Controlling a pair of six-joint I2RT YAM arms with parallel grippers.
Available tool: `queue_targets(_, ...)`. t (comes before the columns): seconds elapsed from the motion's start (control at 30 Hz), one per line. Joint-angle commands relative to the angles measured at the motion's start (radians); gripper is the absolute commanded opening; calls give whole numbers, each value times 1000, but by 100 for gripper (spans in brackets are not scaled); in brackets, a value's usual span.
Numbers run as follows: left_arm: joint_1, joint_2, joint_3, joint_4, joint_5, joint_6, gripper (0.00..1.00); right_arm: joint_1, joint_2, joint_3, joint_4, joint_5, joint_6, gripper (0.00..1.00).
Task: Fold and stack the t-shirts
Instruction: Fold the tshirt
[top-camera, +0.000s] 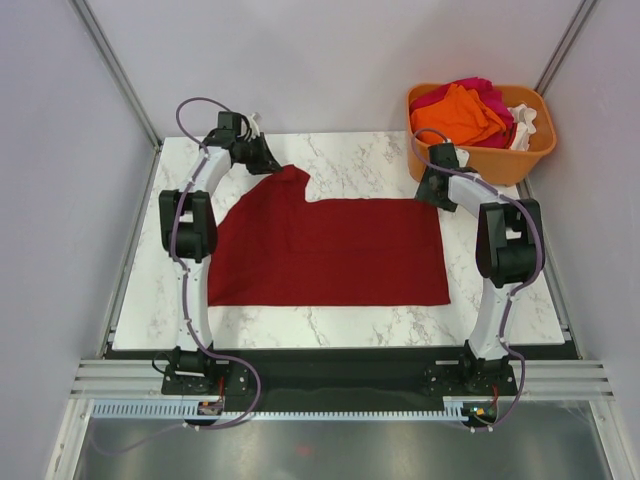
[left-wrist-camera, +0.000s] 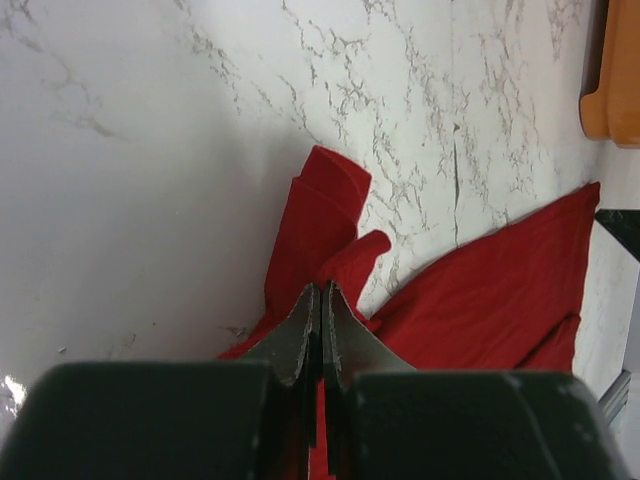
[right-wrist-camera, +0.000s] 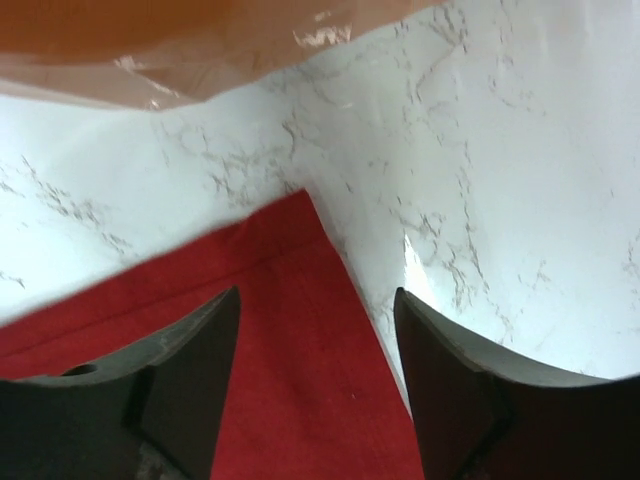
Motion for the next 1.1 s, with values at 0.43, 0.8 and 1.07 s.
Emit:
queue_targets(0.43,55,-264,-152,4,-13,-21,2,-85,282,155,-65,-199,-13,72)
queue_targets(0.8,55,-341,-238,10,-1,-37,2,-93,91,-113,54,-246,50,77)
queue_targets(1.07,53,-353,-249,13,4,-41,2,-93,-259,-336,369,-329,91,82)
